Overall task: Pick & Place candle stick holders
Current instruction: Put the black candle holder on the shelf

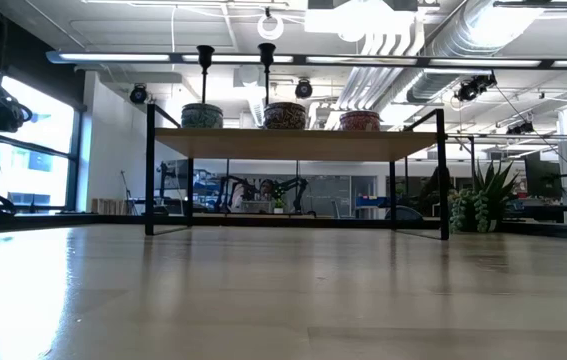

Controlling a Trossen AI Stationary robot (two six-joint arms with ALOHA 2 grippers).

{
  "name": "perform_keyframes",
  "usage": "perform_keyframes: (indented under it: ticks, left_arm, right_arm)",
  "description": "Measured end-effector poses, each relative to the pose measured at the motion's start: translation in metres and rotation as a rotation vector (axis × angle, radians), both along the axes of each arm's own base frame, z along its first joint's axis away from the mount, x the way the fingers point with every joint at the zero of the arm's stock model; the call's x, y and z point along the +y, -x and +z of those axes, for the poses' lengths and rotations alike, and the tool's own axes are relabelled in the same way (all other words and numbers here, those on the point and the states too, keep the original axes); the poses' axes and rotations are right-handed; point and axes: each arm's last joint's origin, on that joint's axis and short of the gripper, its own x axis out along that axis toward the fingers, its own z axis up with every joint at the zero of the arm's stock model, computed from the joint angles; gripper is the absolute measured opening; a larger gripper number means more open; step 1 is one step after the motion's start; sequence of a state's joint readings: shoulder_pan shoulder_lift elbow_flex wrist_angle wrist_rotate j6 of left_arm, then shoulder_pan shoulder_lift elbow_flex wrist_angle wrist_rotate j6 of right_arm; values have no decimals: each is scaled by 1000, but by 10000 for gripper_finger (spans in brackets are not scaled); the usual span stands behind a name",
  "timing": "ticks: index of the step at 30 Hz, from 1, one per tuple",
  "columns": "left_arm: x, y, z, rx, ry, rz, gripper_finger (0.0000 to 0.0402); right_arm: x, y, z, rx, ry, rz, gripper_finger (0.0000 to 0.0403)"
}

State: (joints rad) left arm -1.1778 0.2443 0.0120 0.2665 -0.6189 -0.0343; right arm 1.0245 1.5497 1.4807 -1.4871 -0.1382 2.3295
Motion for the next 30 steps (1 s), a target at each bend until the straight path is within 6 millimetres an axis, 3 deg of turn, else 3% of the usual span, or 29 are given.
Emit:
perform_keyframes:
  ticks: [17, 30]
  left_arm:
    - [0, 0, 2, -7, 19, 1, 340]
    - [0, 0, 2, -9, 19, 1, 340]
  right_arm:
    - [1, 9, -1, 19, 35, 30, 343]
    - [2, 9, -27, 58, 35, 75, 343]
